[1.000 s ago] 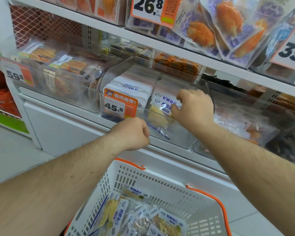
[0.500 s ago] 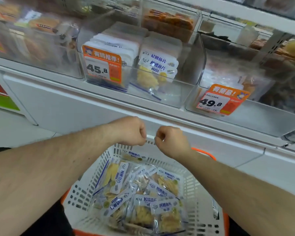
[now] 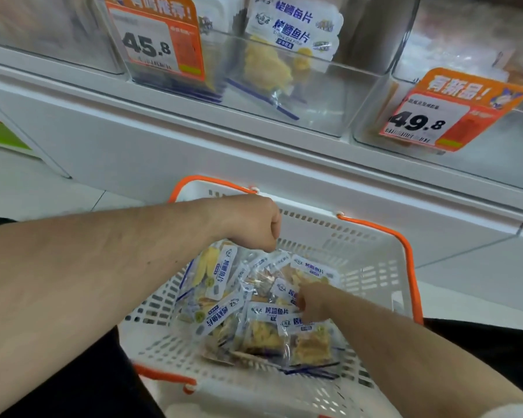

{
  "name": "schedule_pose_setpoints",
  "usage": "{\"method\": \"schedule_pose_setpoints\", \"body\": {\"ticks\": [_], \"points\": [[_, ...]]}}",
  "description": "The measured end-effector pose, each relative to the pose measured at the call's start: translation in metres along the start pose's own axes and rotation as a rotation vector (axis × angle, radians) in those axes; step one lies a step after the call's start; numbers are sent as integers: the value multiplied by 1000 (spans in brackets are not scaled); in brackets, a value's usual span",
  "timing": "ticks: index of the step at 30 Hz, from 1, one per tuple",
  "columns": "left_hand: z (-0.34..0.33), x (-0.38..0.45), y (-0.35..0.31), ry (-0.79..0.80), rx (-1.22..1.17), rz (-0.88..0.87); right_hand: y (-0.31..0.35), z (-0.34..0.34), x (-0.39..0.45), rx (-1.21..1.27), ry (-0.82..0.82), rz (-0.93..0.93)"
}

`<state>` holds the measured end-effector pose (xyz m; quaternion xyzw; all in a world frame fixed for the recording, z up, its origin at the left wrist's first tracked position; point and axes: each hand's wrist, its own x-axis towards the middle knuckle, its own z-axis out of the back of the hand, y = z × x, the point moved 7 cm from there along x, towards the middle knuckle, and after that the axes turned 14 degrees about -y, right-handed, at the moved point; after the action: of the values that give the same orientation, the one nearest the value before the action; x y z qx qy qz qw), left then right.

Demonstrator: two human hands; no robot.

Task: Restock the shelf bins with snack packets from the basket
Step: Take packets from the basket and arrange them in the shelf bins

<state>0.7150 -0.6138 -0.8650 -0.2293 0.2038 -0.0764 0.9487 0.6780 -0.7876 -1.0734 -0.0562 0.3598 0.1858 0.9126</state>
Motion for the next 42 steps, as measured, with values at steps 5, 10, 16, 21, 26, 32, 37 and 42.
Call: {"method": "schedule_pose_setpoints", "body": {"ticks": [5, 10, 16, 21, 26, 32, 37, 42], "points": [[-3, 5, 0, 10, -8, 19, -7, -17, -1, 66, 60, -27], [-2, 2, 1, 15, 2, 25, -8, -27, -4, 71, 95, -36], [9, -3, 0, -13, 9, 35, -11, -14, -11, 64, 23, -84], [17, -8, -1, -44, -12, 42, -13, -15, -26, 95, 45, -110], [19, -15, 6, -50, -46, 53, -4, 35, -37, 67, 20, 21], [33, -20, 9, -103, -102, 76, 15, 172, -69, 124, -289, 171], [43, -23, 3, -134, -300, 56, 27, 258, -108, 393, -487, 243], [58, -25, 1, -226, -579, 53, 40, 303, -134, 575, -555, 305]]}}
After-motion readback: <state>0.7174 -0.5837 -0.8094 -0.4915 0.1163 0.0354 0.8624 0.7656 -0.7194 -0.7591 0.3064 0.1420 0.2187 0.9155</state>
